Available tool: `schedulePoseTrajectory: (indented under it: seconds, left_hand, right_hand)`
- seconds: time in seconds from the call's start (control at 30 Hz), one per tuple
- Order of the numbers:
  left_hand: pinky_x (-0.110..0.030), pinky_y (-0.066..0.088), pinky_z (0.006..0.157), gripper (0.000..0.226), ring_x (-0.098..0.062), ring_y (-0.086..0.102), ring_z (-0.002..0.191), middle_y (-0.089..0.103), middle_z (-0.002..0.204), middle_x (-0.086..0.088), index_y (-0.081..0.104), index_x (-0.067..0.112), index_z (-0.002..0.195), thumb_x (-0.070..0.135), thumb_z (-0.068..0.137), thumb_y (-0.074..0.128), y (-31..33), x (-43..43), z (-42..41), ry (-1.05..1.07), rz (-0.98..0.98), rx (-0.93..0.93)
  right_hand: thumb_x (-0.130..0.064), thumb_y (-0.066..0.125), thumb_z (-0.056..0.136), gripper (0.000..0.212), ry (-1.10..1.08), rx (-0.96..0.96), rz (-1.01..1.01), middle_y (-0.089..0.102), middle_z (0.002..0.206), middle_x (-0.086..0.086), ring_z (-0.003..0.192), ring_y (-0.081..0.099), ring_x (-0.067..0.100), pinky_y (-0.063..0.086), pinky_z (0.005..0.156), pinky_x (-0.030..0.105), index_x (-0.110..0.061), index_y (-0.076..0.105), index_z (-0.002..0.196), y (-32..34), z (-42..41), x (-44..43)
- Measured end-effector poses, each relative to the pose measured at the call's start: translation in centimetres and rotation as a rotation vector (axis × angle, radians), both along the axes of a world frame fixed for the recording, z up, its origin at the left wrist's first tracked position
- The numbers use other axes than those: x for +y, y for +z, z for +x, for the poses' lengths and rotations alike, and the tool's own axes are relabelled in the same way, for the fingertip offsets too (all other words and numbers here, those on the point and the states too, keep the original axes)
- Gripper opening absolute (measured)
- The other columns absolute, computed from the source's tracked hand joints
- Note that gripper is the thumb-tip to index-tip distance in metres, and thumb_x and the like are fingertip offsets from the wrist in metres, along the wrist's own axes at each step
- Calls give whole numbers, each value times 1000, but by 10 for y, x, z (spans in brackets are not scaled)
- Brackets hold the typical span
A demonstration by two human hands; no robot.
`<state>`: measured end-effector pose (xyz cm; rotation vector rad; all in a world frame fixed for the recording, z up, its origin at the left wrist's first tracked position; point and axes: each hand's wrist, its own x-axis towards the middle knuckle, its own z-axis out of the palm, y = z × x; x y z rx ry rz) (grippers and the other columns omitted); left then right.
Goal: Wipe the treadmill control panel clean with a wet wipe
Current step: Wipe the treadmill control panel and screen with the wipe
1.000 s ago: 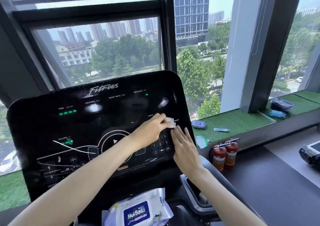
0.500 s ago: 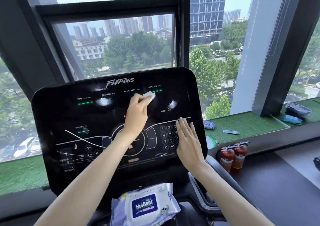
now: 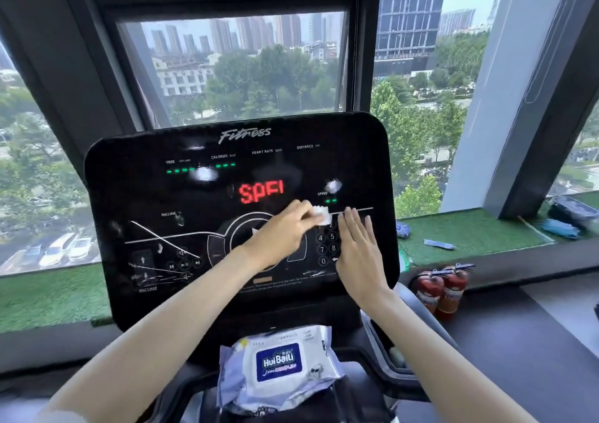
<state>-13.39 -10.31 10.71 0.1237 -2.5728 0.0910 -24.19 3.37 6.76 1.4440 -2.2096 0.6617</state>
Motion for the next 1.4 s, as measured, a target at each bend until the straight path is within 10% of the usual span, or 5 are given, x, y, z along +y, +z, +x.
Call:
schedulePoseTrajectory:
  seconds: [0.17,0.33,0.53,0.73,1.4]
  left_hand:
    - [-39,48,87,35,-29,54,91,53,95,-14,65,2,113,-14,84,54,19,-28,3,270,266,485]
    - [-33,52,74,47,-17,45,88,51,98,-7,61,5,117,-18,76,59,9,-14,8,9,-57,27]
    - [-33,47,87,38,-25,52,90,52,95,-14,64,5,114,-13,84,53,31,-28,5,395,309,658]
    - [-35,51,83,37,-16,45,98,53,104,-8,60,6,120,-9,87,53,17,4,-28,169,108,349]
    - [-30,41,98,29,-21,53,95,42,94,-1,63,0,114,-9,91,47,58,-80,129,537,335,779]
  right_hand:
    - [10,58,66,74,5,23,43,31,145,26,138,24,35,13,114,45,10,35,136,-2,-1,3]
    - [11,54,70,73,-7,-2,27,27,147,25,140,18,33,9,115,44,8,30,139,-2,2,0]
    - [11,54,69,78,-27,-49,5,23,150,22,142,13,29,6,116,42,6,25,142,-4,5,-4]
    - [14,51,65,85,-5,-88,-57,20,152,20,143,8,27,2,117,40,4,20,144,0,25,-16]
    - [17,54,63,80,288,20,-15,31,147,21,139,23,30,15,113,44,5,32,139,15,116,-83]
